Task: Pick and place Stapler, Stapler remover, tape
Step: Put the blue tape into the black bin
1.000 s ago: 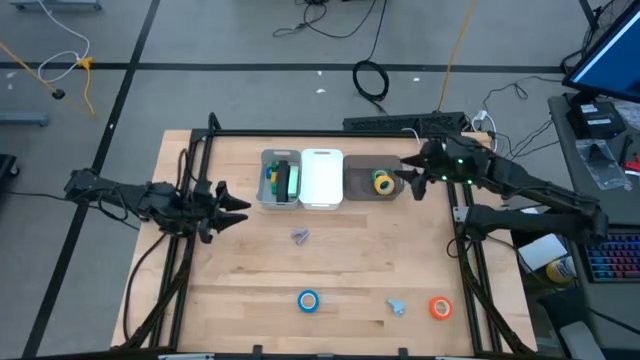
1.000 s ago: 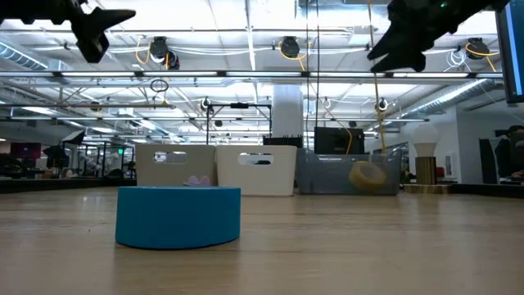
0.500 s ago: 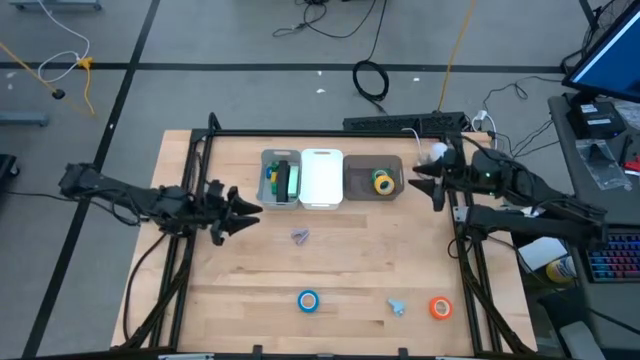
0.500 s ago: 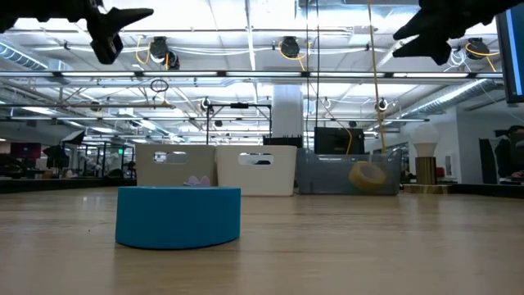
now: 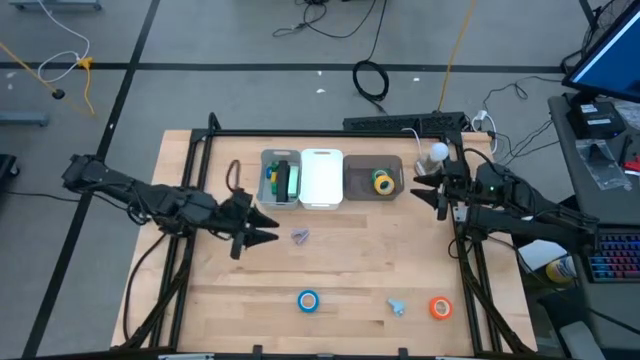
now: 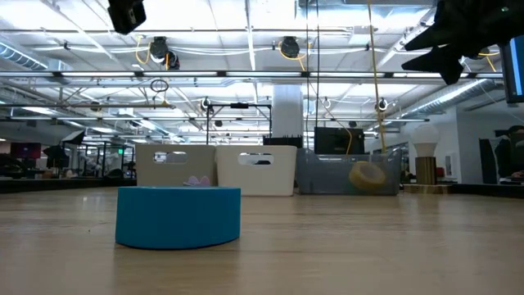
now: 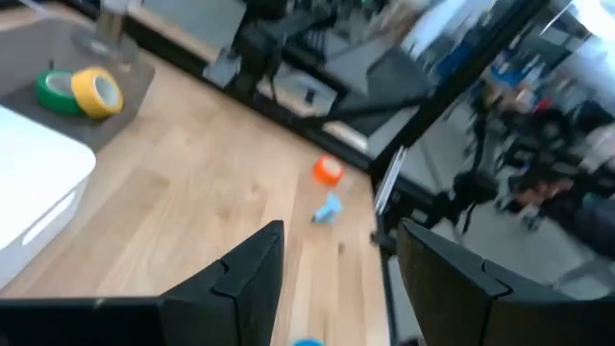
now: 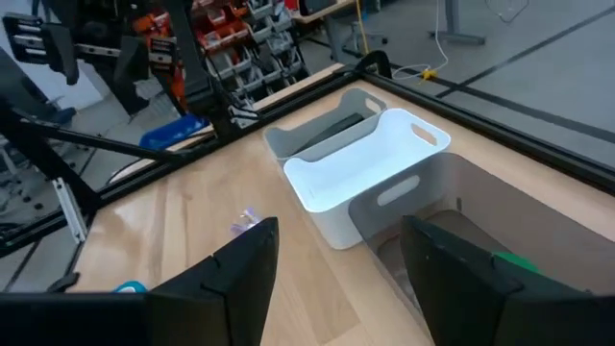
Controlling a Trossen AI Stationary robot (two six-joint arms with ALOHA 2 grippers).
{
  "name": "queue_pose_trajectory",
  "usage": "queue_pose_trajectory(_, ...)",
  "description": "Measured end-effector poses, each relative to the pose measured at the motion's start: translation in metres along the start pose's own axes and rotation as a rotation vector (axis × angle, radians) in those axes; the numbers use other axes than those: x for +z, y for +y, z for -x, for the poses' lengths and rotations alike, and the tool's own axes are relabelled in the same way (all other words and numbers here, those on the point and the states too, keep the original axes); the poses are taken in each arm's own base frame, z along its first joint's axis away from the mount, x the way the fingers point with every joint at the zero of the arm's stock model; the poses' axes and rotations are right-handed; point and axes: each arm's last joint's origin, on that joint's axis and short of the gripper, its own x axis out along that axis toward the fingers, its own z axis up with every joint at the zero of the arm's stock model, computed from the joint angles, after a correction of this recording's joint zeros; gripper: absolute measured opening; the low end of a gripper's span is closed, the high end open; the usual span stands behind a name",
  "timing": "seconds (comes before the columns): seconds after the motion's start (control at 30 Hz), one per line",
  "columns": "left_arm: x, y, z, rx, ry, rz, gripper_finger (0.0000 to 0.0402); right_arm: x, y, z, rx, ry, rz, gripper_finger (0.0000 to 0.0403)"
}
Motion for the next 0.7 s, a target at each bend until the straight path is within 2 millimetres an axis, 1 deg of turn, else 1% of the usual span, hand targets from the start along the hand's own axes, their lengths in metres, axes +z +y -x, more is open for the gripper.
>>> queue_pose_trajectory(0.1,0.007,-0.013,-0.009,0.031,0.074,-0.011,0.0202,-0.004,0.0,0.003,0.031,-0.007,-0.005,0.0213)
queue_pose_trajectory(0.3,0.012,-0.034,-0.031,0.084,0.203,-0.026,0.0202,-0.01,-0.001,0.01,0.089,-0.02,-0.003,0.0211)
queue_pose_trajectory(0.5,0.001,-0.044,-0.056,0.179,0.35,0.005,0.0202,-0.018,-0.003,0.015,0.101,-0.055,-0.023,0.0212)
queue_pose_trajectory(0.7,-0.019,-0.045,-0.084,0.25,0.464,0.034,0.0202,-0.027,-0.007,0.013,0.109,-0.068,-0.048,0.0212)
